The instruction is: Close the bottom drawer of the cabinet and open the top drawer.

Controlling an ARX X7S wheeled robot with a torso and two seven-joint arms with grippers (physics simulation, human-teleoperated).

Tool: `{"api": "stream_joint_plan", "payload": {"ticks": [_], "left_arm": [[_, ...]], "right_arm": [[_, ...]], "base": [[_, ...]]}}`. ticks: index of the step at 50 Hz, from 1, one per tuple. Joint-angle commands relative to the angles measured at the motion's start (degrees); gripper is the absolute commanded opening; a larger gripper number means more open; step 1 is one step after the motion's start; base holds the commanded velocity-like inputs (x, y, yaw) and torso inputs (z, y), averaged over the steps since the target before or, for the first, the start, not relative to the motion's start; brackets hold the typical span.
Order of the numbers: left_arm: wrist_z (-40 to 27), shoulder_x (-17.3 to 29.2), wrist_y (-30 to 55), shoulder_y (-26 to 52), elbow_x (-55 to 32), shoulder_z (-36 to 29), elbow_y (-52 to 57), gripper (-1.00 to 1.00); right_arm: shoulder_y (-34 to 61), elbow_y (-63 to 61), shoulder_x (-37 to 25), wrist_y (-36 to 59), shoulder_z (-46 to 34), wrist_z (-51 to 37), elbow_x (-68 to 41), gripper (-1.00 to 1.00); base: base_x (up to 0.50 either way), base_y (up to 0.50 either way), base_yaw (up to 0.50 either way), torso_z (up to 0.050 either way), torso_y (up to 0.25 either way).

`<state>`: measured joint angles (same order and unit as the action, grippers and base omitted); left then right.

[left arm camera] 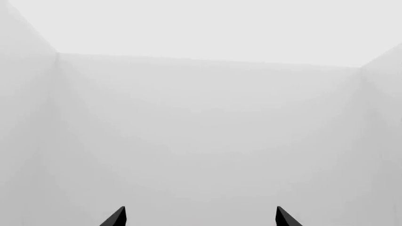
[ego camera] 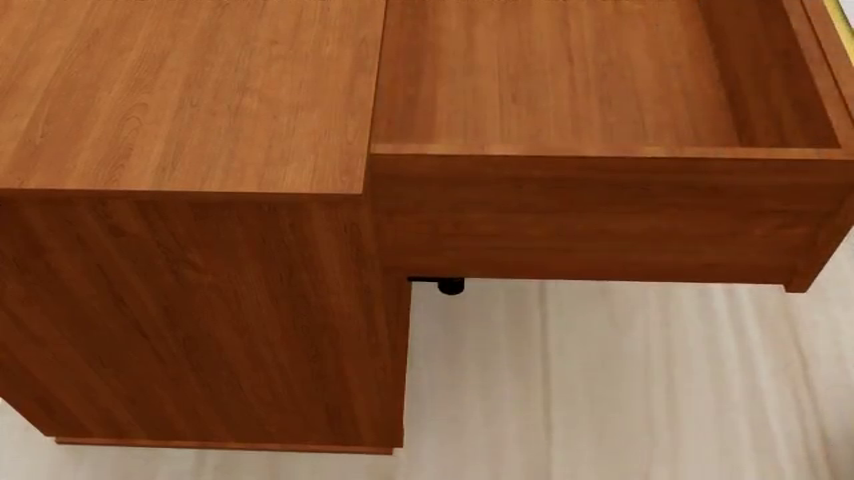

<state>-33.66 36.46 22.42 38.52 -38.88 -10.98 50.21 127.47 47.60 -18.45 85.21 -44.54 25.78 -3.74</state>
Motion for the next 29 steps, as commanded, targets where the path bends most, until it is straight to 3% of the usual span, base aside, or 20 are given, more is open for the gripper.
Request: {"api": "stream_joint_plan", "payload": {"ticks": [1, 3, 8, 25, 29], "left_arm": [[0.1, 0.18, -0.33, 0.01, -0.11, 0.08, -0.18, 1.0], [0.13, 0.29, -0.45, -0.16, -0.2, 0.19, -0.16, 1.0], [0.13, 0.4, -0.51, -0.05, -0.16, 0.2, -0.22, 1.0], [-0.23, 0.49, -0.12, 0.94, -0.76, 0.0, 0.1, 1.0], [-0.29, 0.5, -0.08, 1.14, -0.88, -0.02, 0.09, 1.0]], "right_arm": [[1.38, -7.99, -4.64, 4.76, 0.16, -2.5, -3.69, 1.0], [2.69, -8.07, -5.92, 4.77, -0.99, -6.88, -9.52, 1.0], [6.97, -10.13, -12.03, 4.73, -7.9, -28.65, -39.47, 1.0], [7.53, -19.84, -25.37, 4.79, -9.86, -79.17, -94.58, 1.0], [7.53, -20.76, -27.19, 4.79, -9.33, -87.67, -103.03, 1.0]], "base": [[0.0, 0.0, 0.0, 0.0, 0.0], [0.0, 0.0, 0.0, 0.0, 0.0], [0.0, 0.0, 0.0, 0.0, 0.0], [0.0, 0.0, 0.0, 0.0, 0.0], [0.0, 0.0, 0.0, 0.0, 0.0]]}}
